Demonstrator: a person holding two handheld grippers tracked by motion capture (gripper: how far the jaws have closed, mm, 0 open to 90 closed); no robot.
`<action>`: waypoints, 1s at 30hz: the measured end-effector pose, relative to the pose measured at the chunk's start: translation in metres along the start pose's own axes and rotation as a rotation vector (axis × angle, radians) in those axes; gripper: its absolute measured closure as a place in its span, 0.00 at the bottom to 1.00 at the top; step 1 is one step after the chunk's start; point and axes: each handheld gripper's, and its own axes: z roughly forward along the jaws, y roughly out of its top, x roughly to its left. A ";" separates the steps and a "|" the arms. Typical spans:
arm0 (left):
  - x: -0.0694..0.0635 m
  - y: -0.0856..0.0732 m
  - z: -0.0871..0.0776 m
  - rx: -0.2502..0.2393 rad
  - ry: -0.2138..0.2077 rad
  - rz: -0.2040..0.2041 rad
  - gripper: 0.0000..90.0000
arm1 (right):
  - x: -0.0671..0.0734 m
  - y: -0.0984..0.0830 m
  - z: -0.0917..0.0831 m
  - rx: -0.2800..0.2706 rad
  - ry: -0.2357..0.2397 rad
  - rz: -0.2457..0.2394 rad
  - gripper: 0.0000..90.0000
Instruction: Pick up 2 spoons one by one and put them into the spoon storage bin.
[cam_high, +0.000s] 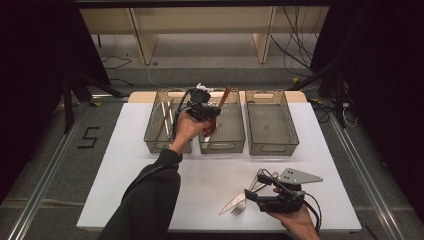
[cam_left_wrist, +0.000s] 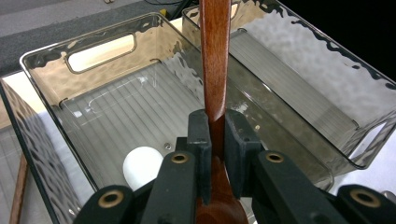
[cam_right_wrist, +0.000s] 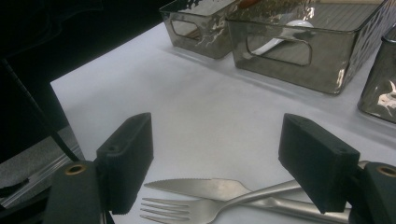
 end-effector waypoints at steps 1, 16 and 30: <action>0.000 -0.001 0.001 -0.004 0.001 -0.012 0.90 | 0.000 0.000 0.000 0.000 0.000 0.000 0.30; 0.000 -0.009 0.010 0.003 0.012 -0.036 0.89 | 0.000 0.000 0.000 0.002 0.000 0.002 0.30; -0.002 -0.011 -0.008 0.080 -0.008 -0.037 0.58 | 0.000 0.000 -0.001 -0.002 -0.003 0.003 0.30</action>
